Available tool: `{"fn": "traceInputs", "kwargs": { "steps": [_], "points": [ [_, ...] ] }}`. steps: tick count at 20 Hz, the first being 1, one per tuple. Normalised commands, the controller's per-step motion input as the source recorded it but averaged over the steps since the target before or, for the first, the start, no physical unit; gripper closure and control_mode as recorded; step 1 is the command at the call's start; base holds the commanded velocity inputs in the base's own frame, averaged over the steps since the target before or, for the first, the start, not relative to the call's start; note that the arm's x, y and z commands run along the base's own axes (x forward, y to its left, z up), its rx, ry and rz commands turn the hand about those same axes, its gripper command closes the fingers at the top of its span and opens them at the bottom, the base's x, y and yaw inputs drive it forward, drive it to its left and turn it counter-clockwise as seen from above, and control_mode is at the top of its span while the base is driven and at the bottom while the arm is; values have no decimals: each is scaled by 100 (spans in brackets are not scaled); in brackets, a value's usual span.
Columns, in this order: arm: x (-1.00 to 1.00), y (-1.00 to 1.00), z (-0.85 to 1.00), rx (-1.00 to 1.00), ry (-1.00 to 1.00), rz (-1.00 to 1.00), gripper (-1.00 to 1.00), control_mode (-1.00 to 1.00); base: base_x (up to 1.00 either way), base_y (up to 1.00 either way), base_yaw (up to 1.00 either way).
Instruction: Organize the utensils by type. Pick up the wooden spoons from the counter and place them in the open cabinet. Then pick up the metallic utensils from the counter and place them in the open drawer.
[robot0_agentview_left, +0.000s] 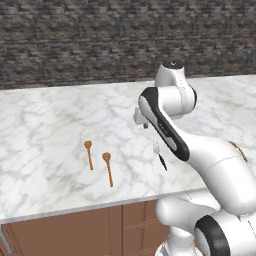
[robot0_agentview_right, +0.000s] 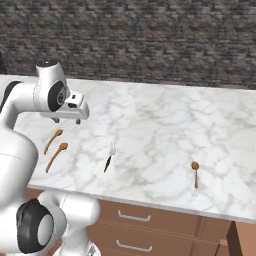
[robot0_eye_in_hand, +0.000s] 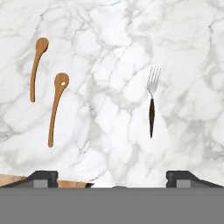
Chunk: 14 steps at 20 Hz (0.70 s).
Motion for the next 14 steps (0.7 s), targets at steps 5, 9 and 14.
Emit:
{"fn": "traceInputs", "kwargs": {
  "steps": [5, 9, 14],
  "points": [
    [3, 45, -38, 0, -3, 0, -100, -100, 0, 0, 0],
    [4, 44, -42, 0, 0, 0, -100, -100, 0, 0, 0],
    [19, 24, -34, 0, 0, 0, -100, -100, 0, 0, 0]
  ]
}}
